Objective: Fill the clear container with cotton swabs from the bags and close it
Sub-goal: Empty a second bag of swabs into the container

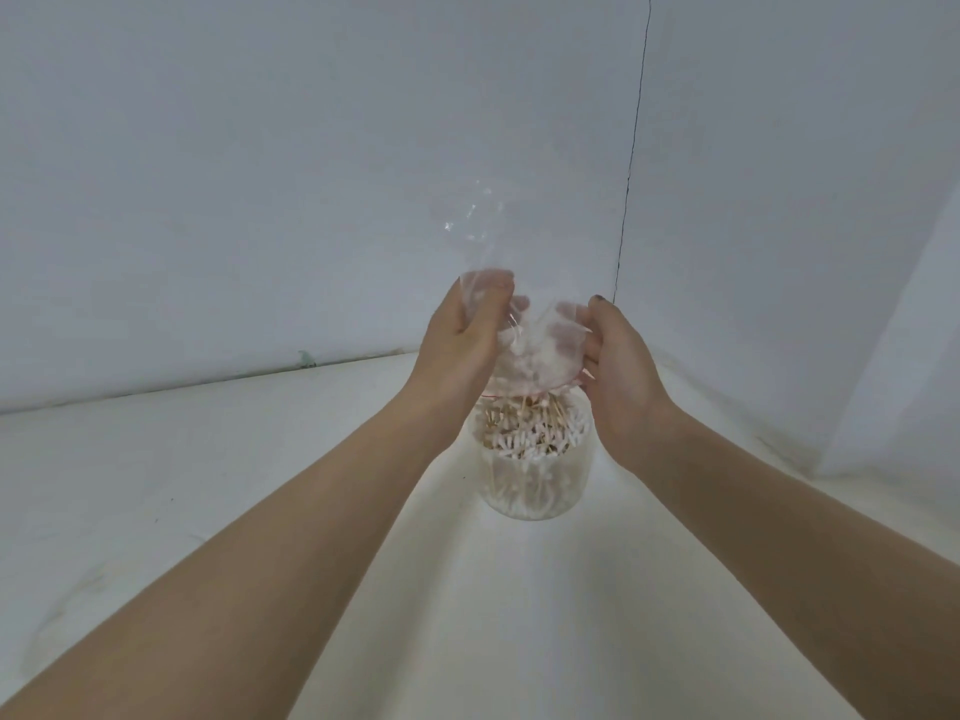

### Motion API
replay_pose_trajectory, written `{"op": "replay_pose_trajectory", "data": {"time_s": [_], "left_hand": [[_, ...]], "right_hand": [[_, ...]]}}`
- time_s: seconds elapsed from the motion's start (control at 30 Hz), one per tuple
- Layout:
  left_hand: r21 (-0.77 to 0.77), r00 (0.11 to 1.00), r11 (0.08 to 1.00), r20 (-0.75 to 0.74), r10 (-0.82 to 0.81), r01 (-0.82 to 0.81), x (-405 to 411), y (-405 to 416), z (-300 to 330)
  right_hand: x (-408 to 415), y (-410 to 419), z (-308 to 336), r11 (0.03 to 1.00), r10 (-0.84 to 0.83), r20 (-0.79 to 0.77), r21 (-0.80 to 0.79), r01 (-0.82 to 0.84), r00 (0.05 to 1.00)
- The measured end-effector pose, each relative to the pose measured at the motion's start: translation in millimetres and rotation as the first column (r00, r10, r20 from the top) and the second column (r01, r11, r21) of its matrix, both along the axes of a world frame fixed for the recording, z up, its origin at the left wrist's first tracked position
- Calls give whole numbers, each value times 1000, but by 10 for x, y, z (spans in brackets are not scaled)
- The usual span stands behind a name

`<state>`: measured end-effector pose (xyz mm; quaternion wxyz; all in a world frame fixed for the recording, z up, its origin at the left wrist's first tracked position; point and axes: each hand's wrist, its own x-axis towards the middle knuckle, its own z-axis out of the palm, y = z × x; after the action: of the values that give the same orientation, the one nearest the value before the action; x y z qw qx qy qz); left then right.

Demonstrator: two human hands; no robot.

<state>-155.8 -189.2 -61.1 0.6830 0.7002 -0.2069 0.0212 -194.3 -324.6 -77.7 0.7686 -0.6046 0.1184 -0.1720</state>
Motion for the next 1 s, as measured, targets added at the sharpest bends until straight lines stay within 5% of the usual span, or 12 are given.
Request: {"op": "replay_pose_trajectory", "data": {"time_s": [0.4,0.77,1.0], "left_hand": [[-283,970,956,-243,1,-72,140,-66,154],[-182,976,983,-217,-18,-23,260,-79,368],[-271,973,960,-230,-1,-63,318,-18,447]], "right_hand": [[2,2,-24,999,-21,-9,-31,21,1000],[-18,97,-2,984,34,-25,-177,-38,999],[-30,139,-27,957,40,1,-289,-38,999]]}}
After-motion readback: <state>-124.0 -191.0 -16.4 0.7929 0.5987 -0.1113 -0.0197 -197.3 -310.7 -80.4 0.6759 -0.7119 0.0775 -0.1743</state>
